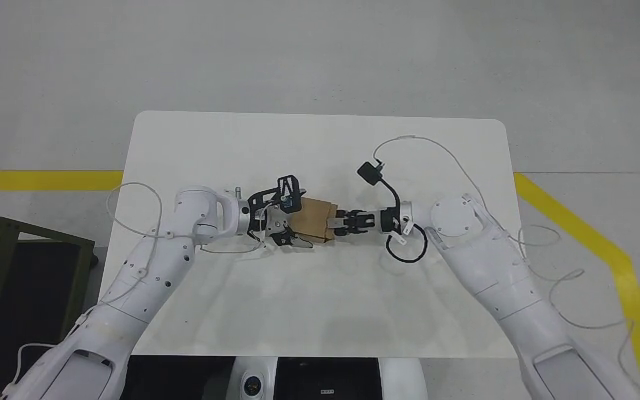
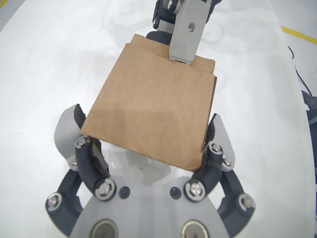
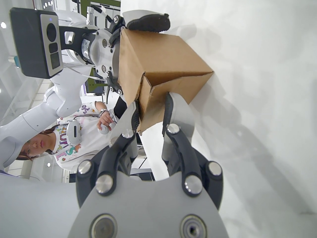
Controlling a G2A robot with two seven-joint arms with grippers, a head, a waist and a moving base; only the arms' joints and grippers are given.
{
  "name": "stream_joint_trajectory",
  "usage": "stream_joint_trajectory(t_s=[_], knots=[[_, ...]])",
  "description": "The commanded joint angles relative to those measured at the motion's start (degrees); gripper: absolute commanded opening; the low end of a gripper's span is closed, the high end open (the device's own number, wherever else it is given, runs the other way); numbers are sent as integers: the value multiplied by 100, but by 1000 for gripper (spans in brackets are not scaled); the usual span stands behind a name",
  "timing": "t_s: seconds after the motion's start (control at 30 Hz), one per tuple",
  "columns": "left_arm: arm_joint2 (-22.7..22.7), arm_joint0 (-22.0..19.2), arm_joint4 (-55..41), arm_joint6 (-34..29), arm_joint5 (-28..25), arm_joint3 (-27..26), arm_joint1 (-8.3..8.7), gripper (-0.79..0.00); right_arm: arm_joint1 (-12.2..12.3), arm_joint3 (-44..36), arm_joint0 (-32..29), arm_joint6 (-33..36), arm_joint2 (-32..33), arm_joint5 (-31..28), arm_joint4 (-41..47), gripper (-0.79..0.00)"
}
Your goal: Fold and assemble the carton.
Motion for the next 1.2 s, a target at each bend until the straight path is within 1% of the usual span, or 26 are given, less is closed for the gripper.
stream_joint_trajectory(t_s=[0.0,0.1,0.2,0.57,0.63,0.7,0.73,0.77,0.83,1.03,1.17], knots=[[4,3,0,-1,5,-1,-1,0,-12,16,25,-4,-22,-45,9,-579],[10,6,1,-6,-3,10,-1,0,-21,45,46,-1,-38,-138,11,-523],[11,7,4,-7,-15,29,0,0,-23,56,29,-11,-25,-227,60,-489],[3,-6,9,-23,-38,82,6,0,68,-101,-185,42,238,-300,171,-468],[4,-9,8,-26,-47,84,6,0,100,-164,-230,52,308,-251,112,-486],[5,-11,7,-27,-48,85,6,0,130,-218,-282,42,376,-187,47,-536],[5,-11,4,-28,-47,89,6,0,143,-251,-307,41,402,-159,9,-588],[6,-12,-3,-33,-47,91,6,0,155,-283,-335,39,426,-140,-7,-680],[9,-15,-12,-43,-46,91,5,0,172,-332,-377,62,448,-80,-49,-785],[15,-23,-29,-59,-41,90,3,0,166,-417,-418,159,364,58,-20,-785],[20,-29,-38,-67,-38,91,2,0,128,-353,-370,190,254,12,93,-785]])
